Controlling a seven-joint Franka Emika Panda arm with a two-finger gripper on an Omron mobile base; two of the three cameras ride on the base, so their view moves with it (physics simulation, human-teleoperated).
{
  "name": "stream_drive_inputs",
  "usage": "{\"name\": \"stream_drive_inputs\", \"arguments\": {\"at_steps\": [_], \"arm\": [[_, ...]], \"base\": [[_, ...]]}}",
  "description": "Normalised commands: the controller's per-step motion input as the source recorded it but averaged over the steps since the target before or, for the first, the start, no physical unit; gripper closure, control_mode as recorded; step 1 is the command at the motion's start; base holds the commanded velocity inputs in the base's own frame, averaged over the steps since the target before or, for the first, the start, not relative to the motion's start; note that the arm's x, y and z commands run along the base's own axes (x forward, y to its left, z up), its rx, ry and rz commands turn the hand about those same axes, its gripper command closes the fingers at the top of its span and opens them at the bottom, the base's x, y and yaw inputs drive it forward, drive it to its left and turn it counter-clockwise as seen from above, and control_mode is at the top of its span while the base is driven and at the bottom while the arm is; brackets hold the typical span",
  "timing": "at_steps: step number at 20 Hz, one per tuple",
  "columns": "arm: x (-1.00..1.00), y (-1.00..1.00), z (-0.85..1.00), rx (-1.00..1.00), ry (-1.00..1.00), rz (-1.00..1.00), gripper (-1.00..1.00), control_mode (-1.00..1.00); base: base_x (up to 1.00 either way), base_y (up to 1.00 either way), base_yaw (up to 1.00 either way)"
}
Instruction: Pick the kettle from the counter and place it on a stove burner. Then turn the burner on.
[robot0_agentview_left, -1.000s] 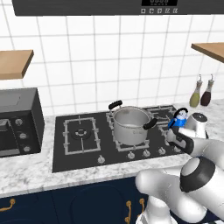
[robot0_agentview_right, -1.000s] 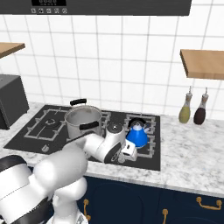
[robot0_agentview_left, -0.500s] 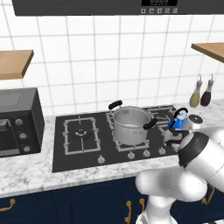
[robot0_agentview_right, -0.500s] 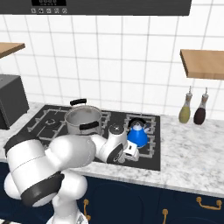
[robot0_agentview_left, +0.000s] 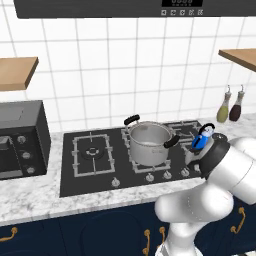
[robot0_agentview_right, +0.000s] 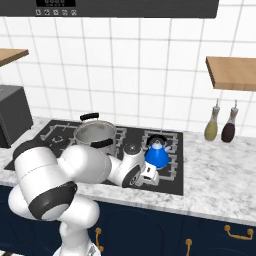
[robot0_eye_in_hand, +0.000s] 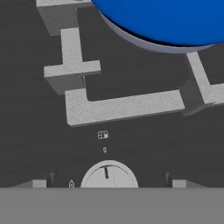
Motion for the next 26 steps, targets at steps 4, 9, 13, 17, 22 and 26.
{"name": "stream_drive_inputs", "arguments": {"at_steps": [4, 9, 13, 17, 22, 26], "arm": [[0.0, 0.0, 0.0, 0.0, 0.0, 0.0, 1.0, -1.0], [0.0, 0.0, 0.0, 0.0, 0.0, 0.01, 1.0, -1.0], [-0.12, 0.0, 0.0, 0.0, 0.0, 0.19, 1.0, -1.0], [-0.13, 0.0, 0.0, -0.02, 0.0, 0.35, 1.0, -1.0], [-0.02, 0.0, 0.0, -0.05, 0.0, 0.35, 1.0, -1.0], [0.0, 0.01, 0.0, -0.08, 0.0, 0.32, 1.0, -1.0]], "base": [[0.0, 0.0, 0.0], [0.0, 0.0, 0.0], [0.0, 0.0, 0.0], [0.0, 0.0, 0.0], [0.0, 0.0, 0.0], [0.0, 0.0, 0.0]]}}
